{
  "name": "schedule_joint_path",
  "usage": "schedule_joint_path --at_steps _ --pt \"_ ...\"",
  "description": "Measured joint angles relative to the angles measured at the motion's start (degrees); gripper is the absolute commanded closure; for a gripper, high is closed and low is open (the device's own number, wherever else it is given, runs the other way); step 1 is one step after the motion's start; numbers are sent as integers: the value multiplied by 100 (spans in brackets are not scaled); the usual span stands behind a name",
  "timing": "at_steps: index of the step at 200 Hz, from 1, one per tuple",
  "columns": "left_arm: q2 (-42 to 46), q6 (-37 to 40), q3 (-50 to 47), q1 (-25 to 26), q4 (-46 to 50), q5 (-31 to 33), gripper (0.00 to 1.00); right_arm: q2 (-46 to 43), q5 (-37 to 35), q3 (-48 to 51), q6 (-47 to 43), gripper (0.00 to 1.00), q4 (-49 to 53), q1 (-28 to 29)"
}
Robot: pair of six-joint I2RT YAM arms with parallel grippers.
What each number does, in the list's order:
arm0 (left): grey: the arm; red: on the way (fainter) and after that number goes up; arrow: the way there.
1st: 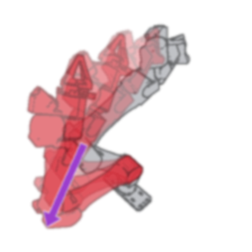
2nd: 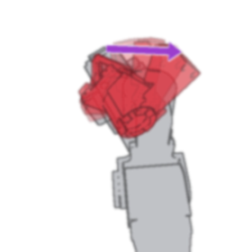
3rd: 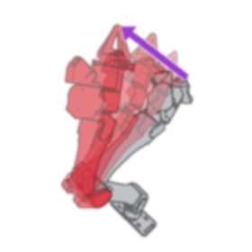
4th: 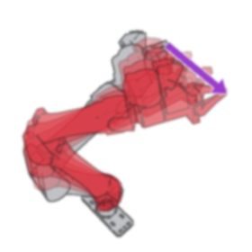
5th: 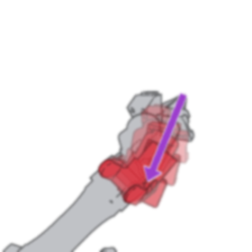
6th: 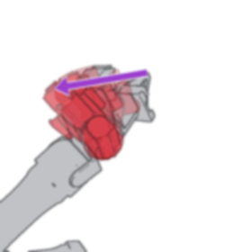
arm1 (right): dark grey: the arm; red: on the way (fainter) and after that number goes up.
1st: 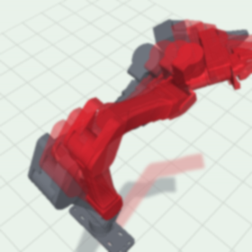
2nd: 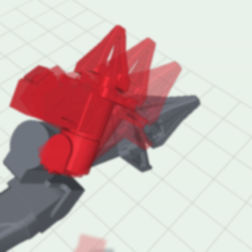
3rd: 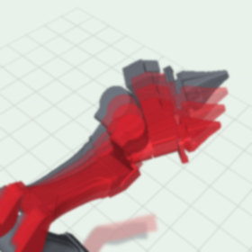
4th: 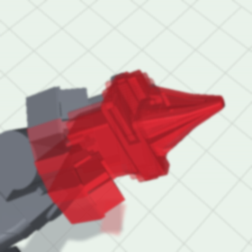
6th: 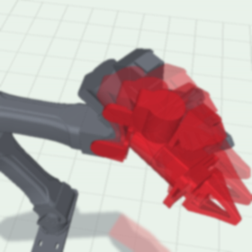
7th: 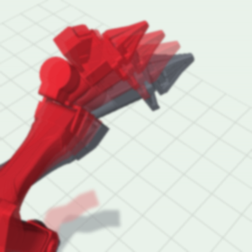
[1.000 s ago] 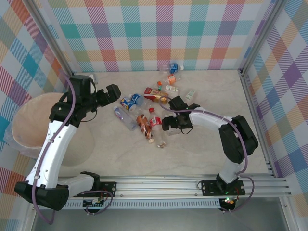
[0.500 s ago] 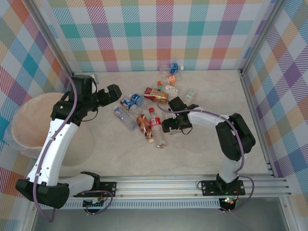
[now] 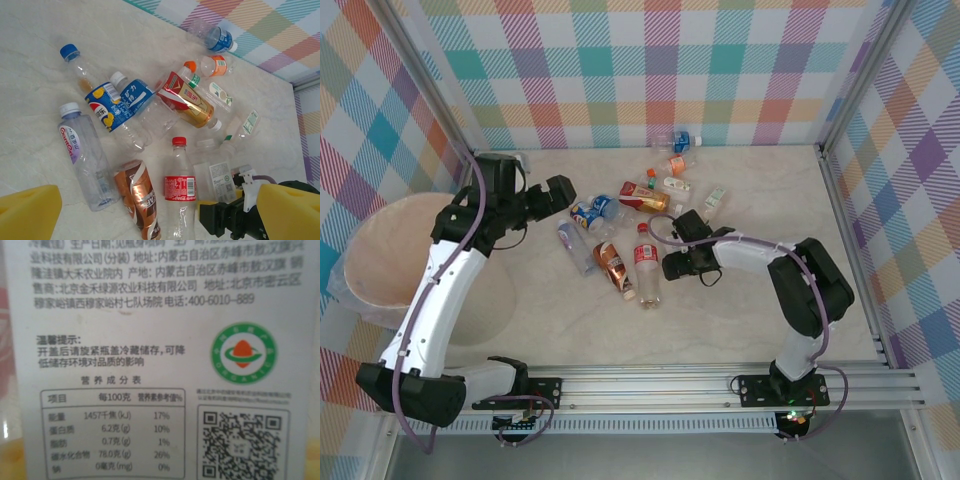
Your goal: Put the plastic bottles in the bin
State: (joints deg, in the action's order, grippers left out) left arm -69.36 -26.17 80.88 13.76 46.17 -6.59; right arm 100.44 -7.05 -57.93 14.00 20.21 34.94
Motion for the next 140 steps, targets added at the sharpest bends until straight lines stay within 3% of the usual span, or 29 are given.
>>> schedule_joint_path --at_steps 77,140 --pt "-284 -323 -293 92 -612 -424 0 -1502 -262 844 9 35 -643 4" --pt "-837 -573 -802 981 -1670 -1191 0 -2557 212 1375 7 38 -1434 96"
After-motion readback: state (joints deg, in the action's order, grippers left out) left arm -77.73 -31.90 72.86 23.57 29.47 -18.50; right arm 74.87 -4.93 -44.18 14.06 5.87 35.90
